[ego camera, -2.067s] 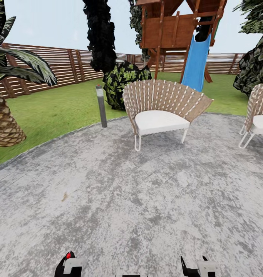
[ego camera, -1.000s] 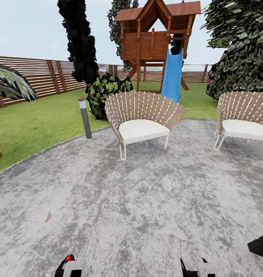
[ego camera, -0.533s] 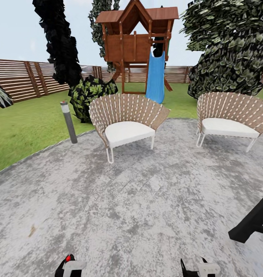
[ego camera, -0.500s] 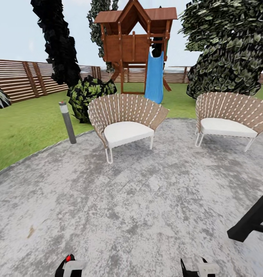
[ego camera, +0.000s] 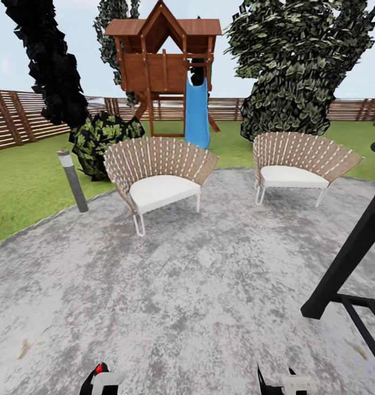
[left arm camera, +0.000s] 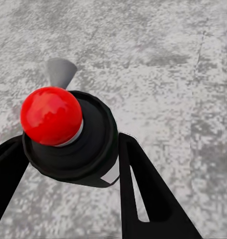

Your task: In the garden, pick up the pesticide atomizer on the floor and spray pesticide onto both trees until each tree trunk is fully covered.

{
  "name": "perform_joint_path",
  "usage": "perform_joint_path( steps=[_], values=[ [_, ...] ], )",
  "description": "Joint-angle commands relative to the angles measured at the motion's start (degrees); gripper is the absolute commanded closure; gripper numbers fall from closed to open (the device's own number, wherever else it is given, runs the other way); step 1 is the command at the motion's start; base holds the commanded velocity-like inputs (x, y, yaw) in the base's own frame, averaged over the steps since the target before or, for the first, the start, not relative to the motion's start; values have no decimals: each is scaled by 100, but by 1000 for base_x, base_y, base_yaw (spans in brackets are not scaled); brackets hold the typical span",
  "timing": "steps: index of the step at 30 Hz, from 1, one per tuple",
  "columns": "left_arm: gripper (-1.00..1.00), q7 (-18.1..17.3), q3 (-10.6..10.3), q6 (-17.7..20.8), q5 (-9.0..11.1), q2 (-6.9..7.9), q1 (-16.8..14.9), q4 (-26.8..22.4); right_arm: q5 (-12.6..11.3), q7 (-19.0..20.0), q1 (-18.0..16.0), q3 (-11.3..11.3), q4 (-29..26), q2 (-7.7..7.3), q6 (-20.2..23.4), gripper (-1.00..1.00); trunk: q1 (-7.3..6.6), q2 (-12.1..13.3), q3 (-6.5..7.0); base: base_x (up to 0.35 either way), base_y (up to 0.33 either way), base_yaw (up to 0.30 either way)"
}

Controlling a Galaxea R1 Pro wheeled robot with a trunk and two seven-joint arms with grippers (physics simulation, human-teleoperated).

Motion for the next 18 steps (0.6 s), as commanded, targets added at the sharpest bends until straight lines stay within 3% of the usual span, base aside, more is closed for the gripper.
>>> perform_joint_path(
  steps=[1, 18],
  values=[
    [100, 0, -1, 0, 1, 0, 0, -1, 0, 0, 0, -1, 0, 0, 0, -100, 0, 0, 4, -224, 230, -198],
    [100, -9, 0, 0, -4, 5, 0, -1, -8, -9, 0, 1, 0, 0, 0, -100, 0, 0, 10, -229, 240, -22]
  ],
)
